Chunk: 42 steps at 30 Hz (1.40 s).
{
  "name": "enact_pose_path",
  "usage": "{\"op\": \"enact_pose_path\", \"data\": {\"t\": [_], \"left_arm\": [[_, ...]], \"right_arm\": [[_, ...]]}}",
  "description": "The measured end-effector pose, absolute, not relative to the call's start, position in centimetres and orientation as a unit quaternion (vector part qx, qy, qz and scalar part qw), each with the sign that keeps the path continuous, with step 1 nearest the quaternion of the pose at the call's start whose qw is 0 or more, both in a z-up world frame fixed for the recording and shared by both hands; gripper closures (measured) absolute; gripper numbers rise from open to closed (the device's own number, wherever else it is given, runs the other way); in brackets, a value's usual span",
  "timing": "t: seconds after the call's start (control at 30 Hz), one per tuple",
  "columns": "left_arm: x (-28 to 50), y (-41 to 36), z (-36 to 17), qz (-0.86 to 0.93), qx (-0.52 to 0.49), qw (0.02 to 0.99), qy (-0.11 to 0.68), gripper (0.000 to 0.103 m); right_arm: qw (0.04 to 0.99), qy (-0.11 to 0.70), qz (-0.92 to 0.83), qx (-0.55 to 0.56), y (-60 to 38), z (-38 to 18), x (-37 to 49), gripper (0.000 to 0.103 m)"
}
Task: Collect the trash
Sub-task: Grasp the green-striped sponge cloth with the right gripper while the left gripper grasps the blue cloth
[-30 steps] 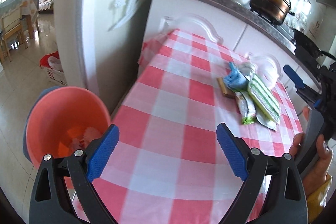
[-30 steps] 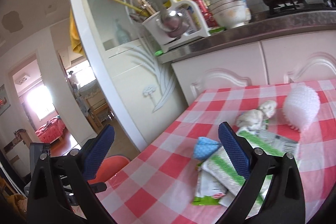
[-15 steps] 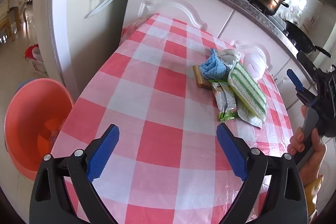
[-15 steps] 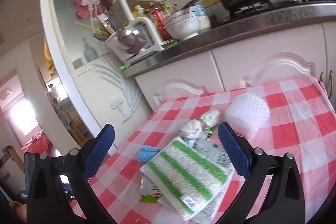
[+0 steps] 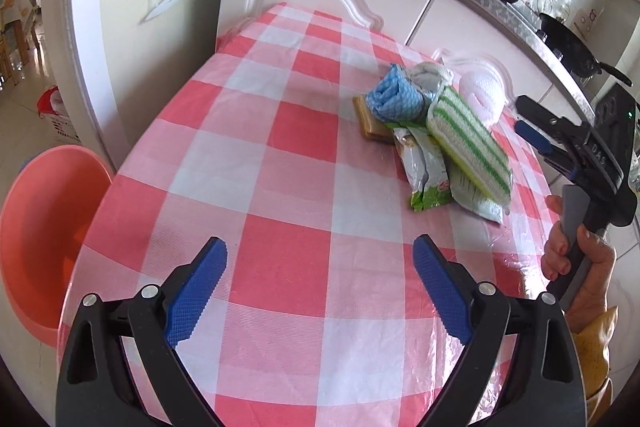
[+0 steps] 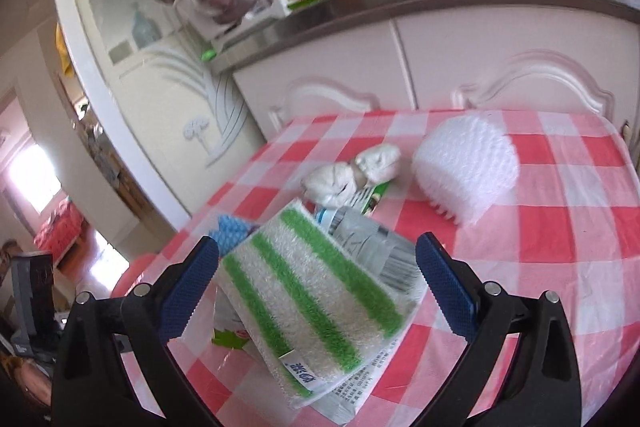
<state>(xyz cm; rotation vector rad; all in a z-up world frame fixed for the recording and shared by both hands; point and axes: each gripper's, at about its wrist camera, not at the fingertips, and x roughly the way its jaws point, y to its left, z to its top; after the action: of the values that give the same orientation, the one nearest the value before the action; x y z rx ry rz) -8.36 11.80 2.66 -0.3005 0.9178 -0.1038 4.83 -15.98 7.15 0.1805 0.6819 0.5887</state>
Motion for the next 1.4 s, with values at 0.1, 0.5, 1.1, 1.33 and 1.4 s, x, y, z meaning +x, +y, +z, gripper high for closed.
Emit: {"op": "enact_pose_path", "data": {"t": [0.1,0.5,1.1,1.33,1.4], "left_arm": [[-8.2,11.6,2.3,-0.053,-0.143,0.882,0.446,0.01],[-7.8,11.2,1.7,-0.068,-0.149,0.879,0.448,0.01],[-7.9,11.3,1.7,-0.075,-0.158,0.877,0.448,0.01],[-8.0,10.7,1.7,-0.084,-0.156,0.876,0.449,0.01],[-7.9,10.3,1.8,-0.088,-0.154,0.876,0.449,0.01]], "right_arm": [[0.888,0.346,0.3,0.052,-14.4,6.5,5.0,0.004],[0.876,0.375,0.291,-0.084,-10.2,4.3,4.4,0.004],[0.879,0.38,0.272,-0.094,-10.7,3.8,4.0,0.011],[0.887,0.375,0.264,-0.059,-12.6,4.0,3.5,0.025],[0.888,0.373,0.263,-0.054,-12.9,4.1,3.3,0.029]]}}
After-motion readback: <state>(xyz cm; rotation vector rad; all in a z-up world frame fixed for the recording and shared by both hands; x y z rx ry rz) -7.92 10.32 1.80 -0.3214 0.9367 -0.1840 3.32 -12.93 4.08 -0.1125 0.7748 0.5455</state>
